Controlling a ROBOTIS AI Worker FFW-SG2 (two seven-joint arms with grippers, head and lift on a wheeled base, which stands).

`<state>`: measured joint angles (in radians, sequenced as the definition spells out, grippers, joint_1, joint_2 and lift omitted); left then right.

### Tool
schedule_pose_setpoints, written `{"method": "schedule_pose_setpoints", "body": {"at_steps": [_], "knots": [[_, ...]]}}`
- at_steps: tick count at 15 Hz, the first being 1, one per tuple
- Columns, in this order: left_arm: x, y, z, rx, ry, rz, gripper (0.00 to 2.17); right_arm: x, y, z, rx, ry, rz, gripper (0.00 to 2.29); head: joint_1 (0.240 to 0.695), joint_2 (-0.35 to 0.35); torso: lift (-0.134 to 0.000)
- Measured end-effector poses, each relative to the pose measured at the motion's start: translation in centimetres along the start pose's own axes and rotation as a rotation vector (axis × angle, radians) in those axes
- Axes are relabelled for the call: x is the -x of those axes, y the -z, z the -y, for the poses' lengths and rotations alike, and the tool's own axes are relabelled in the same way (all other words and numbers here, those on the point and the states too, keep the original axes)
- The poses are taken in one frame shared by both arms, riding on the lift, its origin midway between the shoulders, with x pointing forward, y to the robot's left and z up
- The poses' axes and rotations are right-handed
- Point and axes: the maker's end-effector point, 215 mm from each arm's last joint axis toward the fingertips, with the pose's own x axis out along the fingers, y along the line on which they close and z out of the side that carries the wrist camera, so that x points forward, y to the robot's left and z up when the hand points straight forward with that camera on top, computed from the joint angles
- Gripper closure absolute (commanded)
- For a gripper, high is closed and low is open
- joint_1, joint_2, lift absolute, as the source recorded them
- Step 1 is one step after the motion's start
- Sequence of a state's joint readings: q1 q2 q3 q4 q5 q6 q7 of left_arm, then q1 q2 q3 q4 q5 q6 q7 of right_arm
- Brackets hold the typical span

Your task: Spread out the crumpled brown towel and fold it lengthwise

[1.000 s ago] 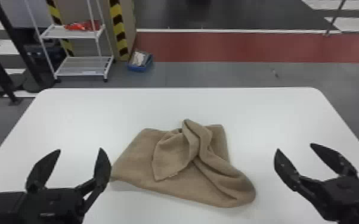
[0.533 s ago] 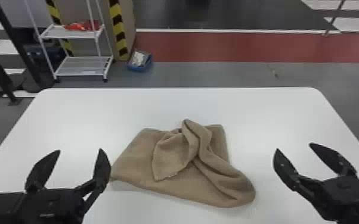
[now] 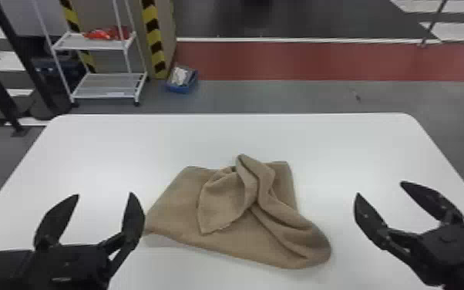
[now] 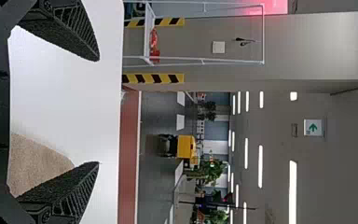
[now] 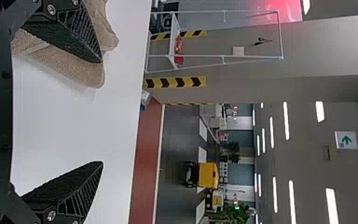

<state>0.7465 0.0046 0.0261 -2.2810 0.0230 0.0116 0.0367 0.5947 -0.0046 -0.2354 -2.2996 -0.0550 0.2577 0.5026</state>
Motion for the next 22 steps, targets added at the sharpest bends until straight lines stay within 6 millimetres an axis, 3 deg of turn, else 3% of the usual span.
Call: {"method": "schedule_pose_setpoints", "body": {"at_steps": [2,5,10,16,22], "knots": [[0.0,0.1,0.0,0.000,0.000,-0.003,0.09,0.3,-0.6,-0.4,0.082,-0.062,-0.028,0.09,0.695,0.016,-0.124],[0.0,0.3,0.2,0.001,0.005,-0.008,0.09,0.5,0.1,-2.8,0.180,-0.200,-0.147,0.11,0.695,0.042,-0.124],[0.0,0.6,0.2,0.001,0.006,-0.021,0.09,0.9,1.6,-5.6,0.165,-0.342,-0.318,0.19,0.695,0.080,-0.124],[0.0,1.3,0.2,0.000,0.006,-0.041,0.09,1.4,3.7,-7.1,0.211,-0.438,-0.473,0.21,0.695,0.099,-0.124],[-0.1,1.7,0.2,0.000,0.004,-0.049,0.09,-0.6,6.1,-8.6,0.313,-0.517,-0.598,0.22,0.695,0.130,-0.124]]}}
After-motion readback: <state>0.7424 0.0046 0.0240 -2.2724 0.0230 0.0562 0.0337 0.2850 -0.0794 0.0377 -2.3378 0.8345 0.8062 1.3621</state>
